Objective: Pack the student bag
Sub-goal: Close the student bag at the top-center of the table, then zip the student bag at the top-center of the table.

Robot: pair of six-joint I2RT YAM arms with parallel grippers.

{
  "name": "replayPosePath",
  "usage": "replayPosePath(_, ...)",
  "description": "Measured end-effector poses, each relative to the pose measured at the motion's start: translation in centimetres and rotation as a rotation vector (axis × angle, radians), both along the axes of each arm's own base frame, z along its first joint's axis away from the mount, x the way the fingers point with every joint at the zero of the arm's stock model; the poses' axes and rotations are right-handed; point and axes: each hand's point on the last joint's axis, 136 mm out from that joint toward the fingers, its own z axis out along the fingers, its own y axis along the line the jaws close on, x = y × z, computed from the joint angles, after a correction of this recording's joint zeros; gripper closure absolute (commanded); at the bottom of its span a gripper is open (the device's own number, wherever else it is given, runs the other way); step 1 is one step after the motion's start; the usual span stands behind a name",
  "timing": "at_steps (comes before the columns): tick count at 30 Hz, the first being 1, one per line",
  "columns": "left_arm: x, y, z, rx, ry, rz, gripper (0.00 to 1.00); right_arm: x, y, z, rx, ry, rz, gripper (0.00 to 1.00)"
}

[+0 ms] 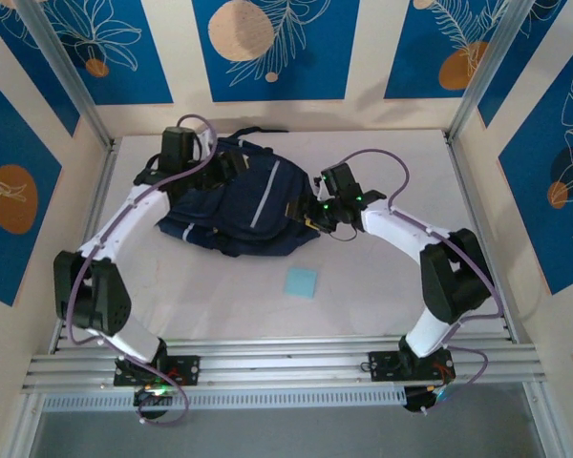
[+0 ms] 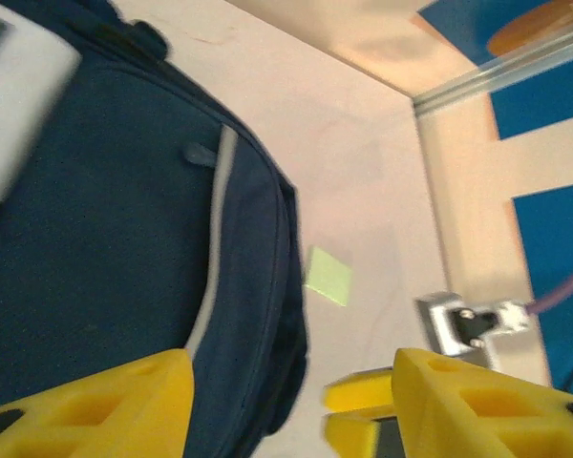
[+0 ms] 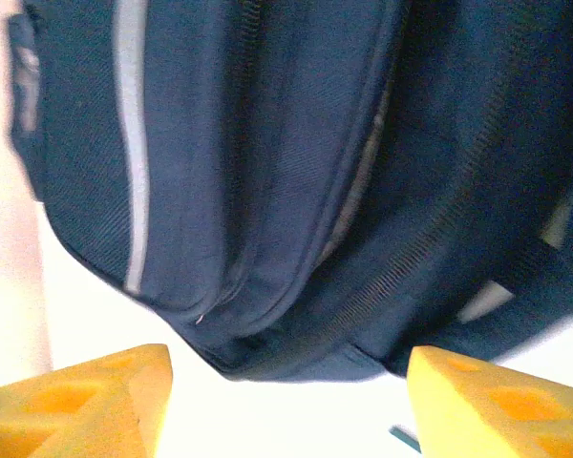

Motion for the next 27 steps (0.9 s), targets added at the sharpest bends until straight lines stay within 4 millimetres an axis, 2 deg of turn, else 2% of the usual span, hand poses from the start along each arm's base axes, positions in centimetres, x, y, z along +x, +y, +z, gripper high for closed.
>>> replayPosePath(3, -1.1, 2.8, -1.8, 0.040, 0.028, 0.076, 0.40, -1.4, -1.0, -1.0, -0.103, 0.026, -0.007, 0.28)
replayPosePath(5, -1.6, 4.9, -3.5, 0.057, 0.059, 0.136, 0.40, -2.3, -1.4, -1.7, -0.161, 0.041, -0.003, 0.21)
replayPosePath(7, -2.2, 7.3, -5.8, 0.065, 0.110, 0.208, 0.40, -3.1, -1.4, -2.3, -0.210, 0.048, 0.006, 0.19)
replayPosePath(10, -2.9, 10.2, -9.1, 0.060, 0.190, 0.306, 0.40, -3.7, -0.8, -2.4, -0.250, 0.045, 0.027, 0.20)
replayPosePath(13, -3.4, 12.1, -11.3, 0.053, 0.249, 0.391, 0.40, -3.4, 0.9, -2.2, -0.256, 0.027, 0.054, 0.21)
replayPosePath(22, -1.5, 13.5, -13.3, -0.014, 0.288, 0.534, 0.40, -4.6, 6.8, -2.8, -0.236, -0.028, 0.161, 0.21)
replayPosePath(27, -1.5, 13.6, -14.1, -0.039, 0.321, 0.572, 0.39, -4.7, 8.0, -2.8, -0.208, -0.039, 0.167, 0.21)
